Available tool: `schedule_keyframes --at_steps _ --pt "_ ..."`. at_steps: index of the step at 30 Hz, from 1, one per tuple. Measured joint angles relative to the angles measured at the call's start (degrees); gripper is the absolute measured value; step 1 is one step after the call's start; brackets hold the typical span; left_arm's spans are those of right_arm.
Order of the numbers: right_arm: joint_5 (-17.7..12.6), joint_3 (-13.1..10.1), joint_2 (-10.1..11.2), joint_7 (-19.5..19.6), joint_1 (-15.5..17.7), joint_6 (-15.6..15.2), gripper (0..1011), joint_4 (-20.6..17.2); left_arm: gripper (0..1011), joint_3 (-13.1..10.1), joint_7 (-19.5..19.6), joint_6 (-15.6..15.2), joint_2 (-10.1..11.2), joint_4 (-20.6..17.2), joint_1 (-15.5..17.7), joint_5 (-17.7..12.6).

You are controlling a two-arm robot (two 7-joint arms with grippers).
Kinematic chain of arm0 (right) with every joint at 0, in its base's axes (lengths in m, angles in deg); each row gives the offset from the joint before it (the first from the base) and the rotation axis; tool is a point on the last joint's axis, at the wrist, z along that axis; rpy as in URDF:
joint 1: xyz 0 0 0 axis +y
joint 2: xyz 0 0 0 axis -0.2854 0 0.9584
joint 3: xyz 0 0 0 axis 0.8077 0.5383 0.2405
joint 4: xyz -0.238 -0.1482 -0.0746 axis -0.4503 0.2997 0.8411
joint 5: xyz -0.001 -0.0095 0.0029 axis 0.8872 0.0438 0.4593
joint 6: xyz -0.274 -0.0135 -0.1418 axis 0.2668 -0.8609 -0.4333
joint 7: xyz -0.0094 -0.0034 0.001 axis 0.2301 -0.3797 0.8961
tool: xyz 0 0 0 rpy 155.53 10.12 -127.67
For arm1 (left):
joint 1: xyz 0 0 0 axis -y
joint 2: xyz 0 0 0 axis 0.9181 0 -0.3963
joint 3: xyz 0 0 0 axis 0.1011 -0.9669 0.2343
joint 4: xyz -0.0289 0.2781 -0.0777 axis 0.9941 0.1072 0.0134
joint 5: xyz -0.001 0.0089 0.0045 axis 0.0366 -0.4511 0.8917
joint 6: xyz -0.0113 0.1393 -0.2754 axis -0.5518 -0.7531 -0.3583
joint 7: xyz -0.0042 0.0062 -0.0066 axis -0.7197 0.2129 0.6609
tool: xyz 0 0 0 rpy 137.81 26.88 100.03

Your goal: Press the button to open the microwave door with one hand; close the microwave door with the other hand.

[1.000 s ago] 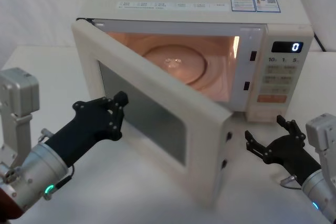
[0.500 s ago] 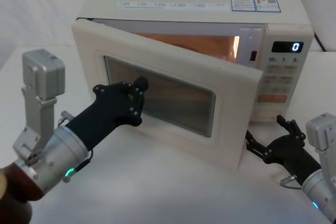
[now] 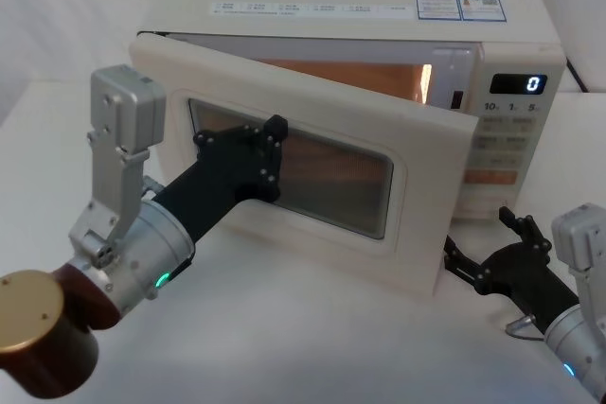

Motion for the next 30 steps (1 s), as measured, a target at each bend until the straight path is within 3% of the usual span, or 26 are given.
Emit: schedule_keyframes --at_steps 30 --pt "0.0 -0.2 0.0 0.2 0.0 0.0 1001 0.0 0 -3.3 -0.5 -1.9 -6.1 8.6 8.9 -1.7"
